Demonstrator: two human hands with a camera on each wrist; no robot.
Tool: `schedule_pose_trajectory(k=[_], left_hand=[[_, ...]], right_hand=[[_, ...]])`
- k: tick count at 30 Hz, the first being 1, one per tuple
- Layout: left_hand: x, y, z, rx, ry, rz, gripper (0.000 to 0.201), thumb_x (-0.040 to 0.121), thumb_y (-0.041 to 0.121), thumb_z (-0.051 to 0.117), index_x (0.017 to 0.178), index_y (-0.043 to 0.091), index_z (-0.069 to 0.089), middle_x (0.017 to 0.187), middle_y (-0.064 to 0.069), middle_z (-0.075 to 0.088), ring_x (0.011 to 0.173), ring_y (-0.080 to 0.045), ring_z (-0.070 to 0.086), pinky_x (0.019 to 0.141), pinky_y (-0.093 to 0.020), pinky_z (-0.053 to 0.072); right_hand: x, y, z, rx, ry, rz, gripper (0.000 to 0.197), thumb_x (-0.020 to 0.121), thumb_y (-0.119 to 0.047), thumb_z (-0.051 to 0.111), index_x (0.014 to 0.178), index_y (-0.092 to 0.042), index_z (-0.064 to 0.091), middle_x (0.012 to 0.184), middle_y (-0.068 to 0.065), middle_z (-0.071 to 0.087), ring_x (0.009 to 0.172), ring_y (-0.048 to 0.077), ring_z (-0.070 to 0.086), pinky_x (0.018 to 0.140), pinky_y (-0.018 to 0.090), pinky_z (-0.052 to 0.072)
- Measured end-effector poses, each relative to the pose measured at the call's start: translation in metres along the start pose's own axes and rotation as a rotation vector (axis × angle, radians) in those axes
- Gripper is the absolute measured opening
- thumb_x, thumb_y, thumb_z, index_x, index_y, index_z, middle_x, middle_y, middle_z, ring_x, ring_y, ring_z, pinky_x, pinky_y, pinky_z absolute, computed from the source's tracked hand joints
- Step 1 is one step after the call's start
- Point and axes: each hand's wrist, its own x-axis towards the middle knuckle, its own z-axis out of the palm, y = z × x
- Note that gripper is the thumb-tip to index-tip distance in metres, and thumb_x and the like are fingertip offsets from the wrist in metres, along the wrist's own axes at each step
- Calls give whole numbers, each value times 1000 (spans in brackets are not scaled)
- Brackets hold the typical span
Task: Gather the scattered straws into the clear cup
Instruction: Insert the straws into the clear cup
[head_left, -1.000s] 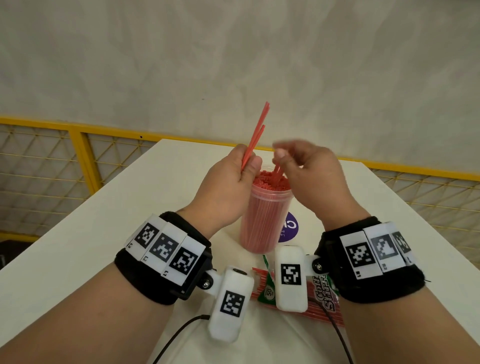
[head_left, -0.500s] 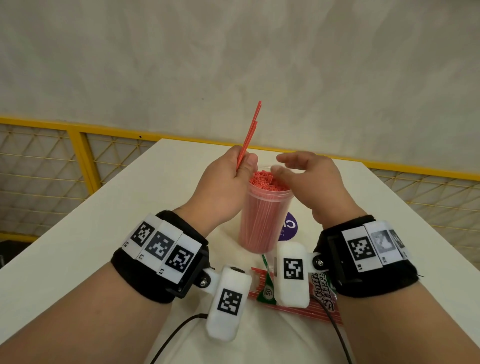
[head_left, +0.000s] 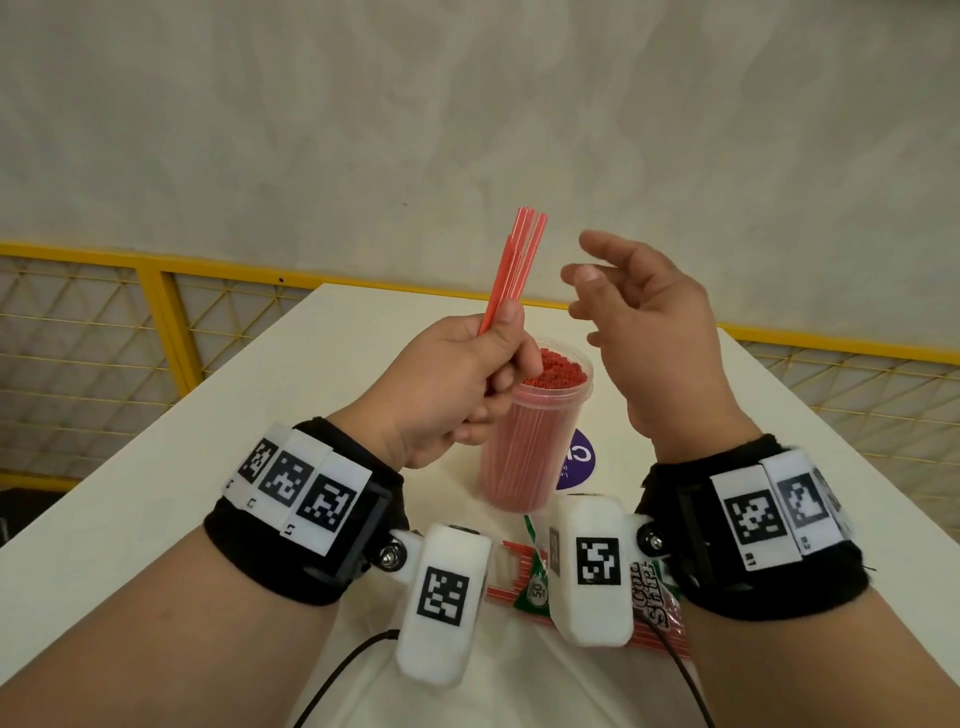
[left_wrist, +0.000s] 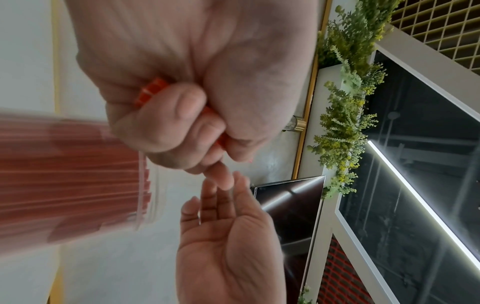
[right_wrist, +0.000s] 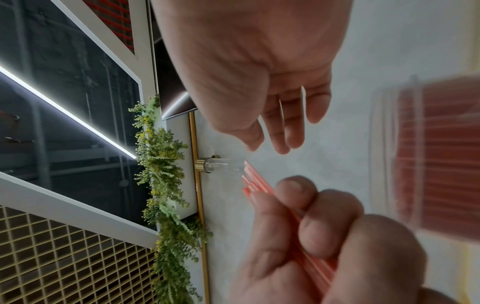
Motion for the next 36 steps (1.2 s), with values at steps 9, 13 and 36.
schedule_pose_trajectory(k=[9,13,36], left_hand=[[-3,-1,2,46,-140,-66,52,79,61,46,66,13,59,56,0,36,37,-8,28,37,-13,24],[-3,-1,4,96,-128,-59,56,78,65,44,63,14,60,52,1,38,35,-8,29,37,-14,26],[2,-1,2,424,136,61,57,94,60,33,83,14,64,55,-1,59,36,-16,44,36,-20,32]], right_hand=[[-10,-18,1,83,-214,-97,46,90,-9,66,130,-27,53,75,-5,72,69,3,66,67,21,51],[-11,-16,2,116,-232,-66,39,90,-6,65,123,-24,58,70,1,70,64,5,66,67,19,52],[-4,-9,2,198,-31,-108,33,88,-2,64,108,-27,58,65,2,70,71,16,70,62,27,55]])
